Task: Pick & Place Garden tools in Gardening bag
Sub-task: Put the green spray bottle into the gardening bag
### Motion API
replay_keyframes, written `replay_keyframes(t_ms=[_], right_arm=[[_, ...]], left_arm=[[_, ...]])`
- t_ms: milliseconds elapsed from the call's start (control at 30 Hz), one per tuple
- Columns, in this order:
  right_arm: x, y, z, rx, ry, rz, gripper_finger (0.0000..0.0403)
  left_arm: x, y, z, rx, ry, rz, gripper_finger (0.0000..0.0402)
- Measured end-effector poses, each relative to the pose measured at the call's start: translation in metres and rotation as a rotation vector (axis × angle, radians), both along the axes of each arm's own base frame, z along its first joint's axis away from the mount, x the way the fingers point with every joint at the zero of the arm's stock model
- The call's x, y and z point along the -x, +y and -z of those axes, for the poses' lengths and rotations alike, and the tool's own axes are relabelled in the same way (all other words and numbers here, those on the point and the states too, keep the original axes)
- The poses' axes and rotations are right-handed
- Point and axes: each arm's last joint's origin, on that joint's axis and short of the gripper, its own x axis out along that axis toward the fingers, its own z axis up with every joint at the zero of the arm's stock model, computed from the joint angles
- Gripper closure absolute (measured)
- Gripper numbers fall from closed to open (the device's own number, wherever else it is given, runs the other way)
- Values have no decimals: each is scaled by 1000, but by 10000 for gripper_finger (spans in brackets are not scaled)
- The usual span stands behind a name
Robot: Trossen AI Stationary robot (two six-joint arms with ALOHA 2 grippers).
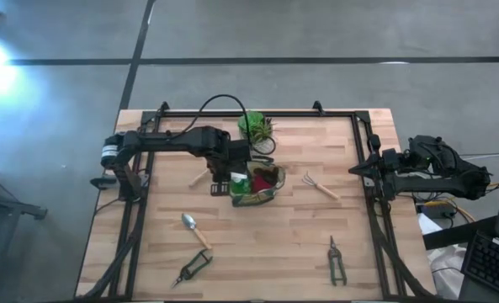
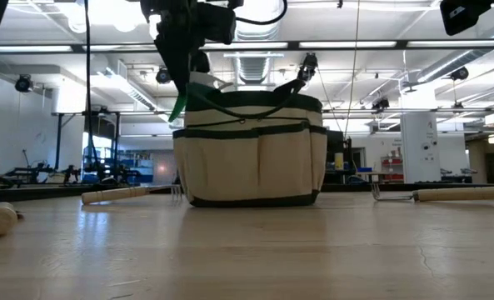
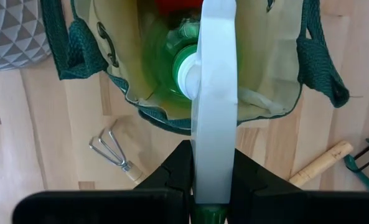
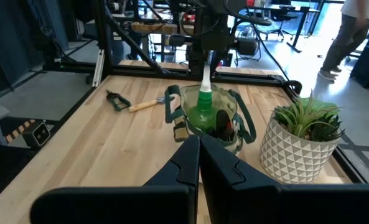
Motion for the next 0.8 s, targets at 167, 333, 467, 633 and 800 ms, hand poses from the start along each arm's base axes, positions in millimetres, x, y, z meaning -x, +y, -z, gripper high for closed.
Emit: replay_keyframes(t_ms=[167, 333, 467, 633, 800], right_arm=[[0, 0, 0, 0, 0, 0, 394], [0, 0, 0, 0, 0, 0, 394], [0, 0, 0, 0, 0, 0, 394], [0, 0, 0, 0, 0, 0, 394], [0, 0, 0, 0, 0, 0, 394]], left_arm=[[-3, -1, -1, 24, -38, 13, 347], [-4, -1, -1, 25, -40, 20, 347], [-4, -1, -1, 25, -40, 20, 347], [-4, -1, -1, 25, -39, 21, 321], [-4, -1, -1, 26, -40, 20, 281]])
